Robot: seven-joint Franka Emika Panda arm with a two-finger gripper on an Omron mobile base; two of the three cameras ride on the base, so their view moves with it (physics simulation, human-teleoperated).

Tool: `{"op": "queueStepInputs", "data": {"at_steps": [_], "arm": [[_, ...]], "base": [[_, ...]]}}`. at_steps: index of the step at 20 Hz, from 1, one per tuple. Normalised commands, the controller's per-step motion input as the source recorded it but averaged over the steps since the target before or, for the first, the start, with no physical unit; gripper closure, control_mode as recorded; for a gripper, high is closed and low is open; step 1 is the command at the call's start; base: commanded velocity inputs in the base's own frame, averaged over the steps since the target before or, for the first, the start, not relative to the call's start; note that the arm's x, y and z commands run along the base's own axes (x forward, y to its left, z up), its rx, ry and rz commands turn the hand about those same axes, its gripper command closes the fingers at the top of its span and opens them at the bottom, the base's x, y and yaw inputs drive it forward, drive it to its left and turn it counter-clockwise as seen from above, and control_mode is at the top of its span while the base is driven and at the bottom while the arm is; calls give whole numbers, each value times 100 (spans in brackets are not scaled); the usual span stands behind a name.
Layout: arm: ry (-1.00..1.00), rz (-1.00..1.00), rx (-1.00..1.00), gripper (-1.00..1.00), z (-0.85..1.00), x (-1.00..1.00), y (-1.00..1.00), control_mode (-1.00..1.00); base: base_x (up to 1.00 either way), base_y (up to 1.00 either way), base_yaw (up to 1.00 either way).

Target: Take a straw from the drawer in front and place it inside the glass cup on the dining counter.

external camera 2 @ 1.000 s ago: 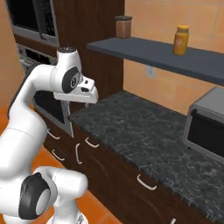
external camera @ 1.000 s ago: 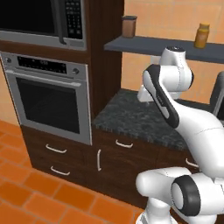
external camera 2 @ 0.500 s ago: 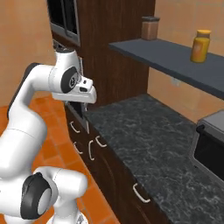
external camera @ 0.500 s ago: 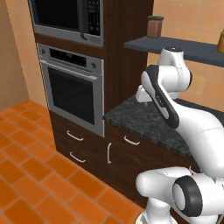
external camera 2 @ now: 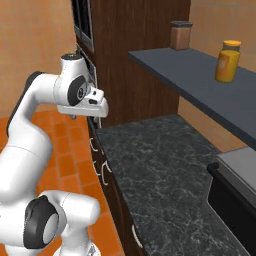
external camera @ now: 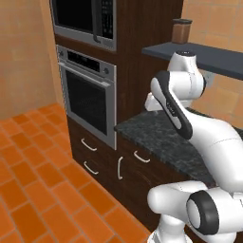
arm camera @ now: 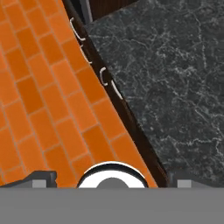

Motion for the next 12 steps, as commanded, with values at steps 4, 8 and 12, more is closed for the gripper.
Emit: {"op": "queueStepInputs", "data": {"at_steps": [4,8,12], "arm": [[-4,10,0,-100,0,-7,-15,-100],[-17,2,-20,-100,0,-26,74,-100],[-15,0,-33,-100,-36,-3,92,-100]], "base": [[0,0,0],[0,0,0],[0,0,0]]}}
